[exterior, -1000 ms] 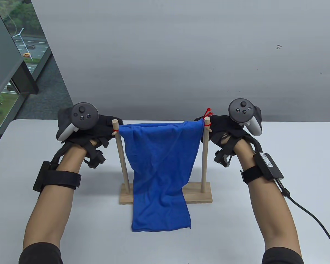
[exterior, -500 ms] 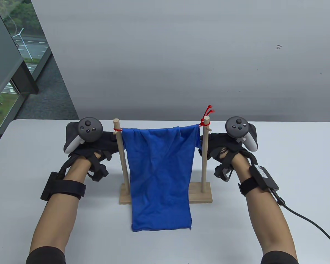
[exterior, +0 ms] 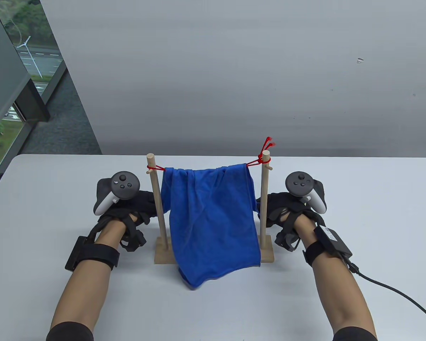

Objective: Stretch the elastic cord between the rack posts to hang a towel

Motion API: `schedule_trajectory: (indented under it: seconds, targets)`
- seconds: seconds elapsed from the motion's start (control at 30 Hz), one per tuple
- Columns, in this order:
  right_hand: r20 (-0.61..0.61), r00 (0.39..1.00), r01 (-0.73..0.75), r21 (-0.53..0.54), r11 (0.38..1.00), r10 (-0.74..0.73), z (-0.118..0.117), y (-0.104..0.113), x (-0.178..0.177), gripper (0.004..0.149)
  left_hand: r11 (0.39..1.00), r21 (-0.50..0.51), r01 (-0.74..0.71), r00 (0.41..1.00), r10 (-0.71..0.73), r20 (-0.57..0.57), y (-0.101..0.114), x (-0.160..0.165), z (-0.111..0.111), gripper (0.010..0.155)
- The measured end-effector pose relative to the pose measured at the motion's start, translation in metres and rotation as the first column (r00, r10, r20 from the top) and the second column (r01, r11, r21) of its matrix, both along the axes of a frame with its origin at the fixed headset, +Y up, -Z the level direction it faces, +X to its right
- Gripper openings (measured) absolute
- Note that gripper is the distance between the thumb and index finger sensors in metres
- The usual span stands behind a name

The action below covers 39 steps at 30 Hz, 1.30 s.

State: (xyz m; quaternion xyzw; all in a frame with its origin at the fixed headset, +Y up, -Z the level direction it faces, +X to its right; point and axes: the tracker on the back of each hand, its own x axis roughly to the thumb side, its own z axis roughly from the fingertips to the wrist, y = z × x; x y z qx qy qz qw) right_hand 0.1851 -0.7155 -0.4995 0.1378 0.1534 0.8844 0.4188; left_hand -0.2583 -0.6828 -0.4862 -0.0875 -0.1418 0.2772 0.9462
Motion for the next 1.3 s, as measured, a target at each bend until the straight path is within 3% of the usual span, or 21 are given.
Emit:
schedule_trajectory:
  seconds: [0.2, 0.63, 0.87, 1.0, 1.13, 1.3]
  targets:
    - [0.005, 0.998, -0.059, -0.053, 0.997, 0.060, 0.004, -0.025, 0.001, 0.043, 0.998, -0.064, 0.010, 1.000, -0.011, -0.018, -0.030, 0.002, 0.002, 0.041]
    - [0.006, 0.998, -0.067, -0.159, 0.985, 0.069, 0.008, -0.061, 0.002, 0.042, 0.986, -0.166, 0.010, 0.999, -0.015, -0.028, -0.066, 0.005, 0.002, 0.041]
    - [-0.006, 0.999, -0.038, -0.171, 0.984, 0.038, 0.009, -0.060, 0.007, 0.045, 0.983, -0.169, -0.070, 0.998, 0.068, -0.017, -0.059, 0.004, 0.005, 0.045]
    - [0.015, 1.000, 0.011, -0.172, 0.985, -0.009, 0.013, -0.059, 0.013, 0.058, 0.971, -0.193, -0.140, 0.990, 0.138, -0.022, -0.054, -0.001, 0.010, 0.063]
    - [0.069, 0.992, 0.111, -0.110, 0.988, -0.104, 0.018, -0.049, 0.026, 0.067, 0.967, -0.116, -0.228, 0.973, 0.220, -0.074, -0.038, -0.015, 0.021, 0.066]
    - [0.146, 0.973, 0.181, 0.007, 0.983, -0.180, 0.028, -0.030, 0.042, 0.077, 0.984, 0.018, -0.180, 0.978, 0.181, -0.105, -0.013, -0.026, 0.041, 0.073]
